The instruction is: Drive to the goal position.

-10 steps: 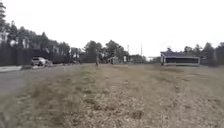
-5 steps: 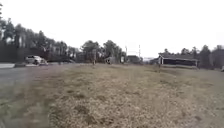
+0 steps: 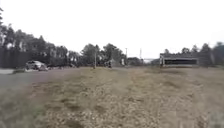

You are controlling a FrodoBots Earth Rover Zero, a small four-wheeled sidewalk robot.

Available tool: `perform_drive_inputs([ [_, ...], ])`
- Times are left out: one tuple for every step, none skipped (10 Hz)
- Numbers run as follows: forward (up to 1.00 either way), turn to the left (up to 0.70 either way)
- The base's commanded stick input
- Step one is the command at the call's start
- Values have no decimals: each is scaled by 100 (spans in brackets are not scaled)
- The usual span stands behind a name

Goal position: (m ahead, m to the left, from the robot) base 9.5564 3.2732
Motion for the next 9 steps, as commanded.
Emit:
perform_drive_inputs([
  [70,0],
  [70,0],
  [70,0],
  [70,0],
  [70,0],
  [70,0],
  [70,0],
  [70,0],
  [70,0],
])
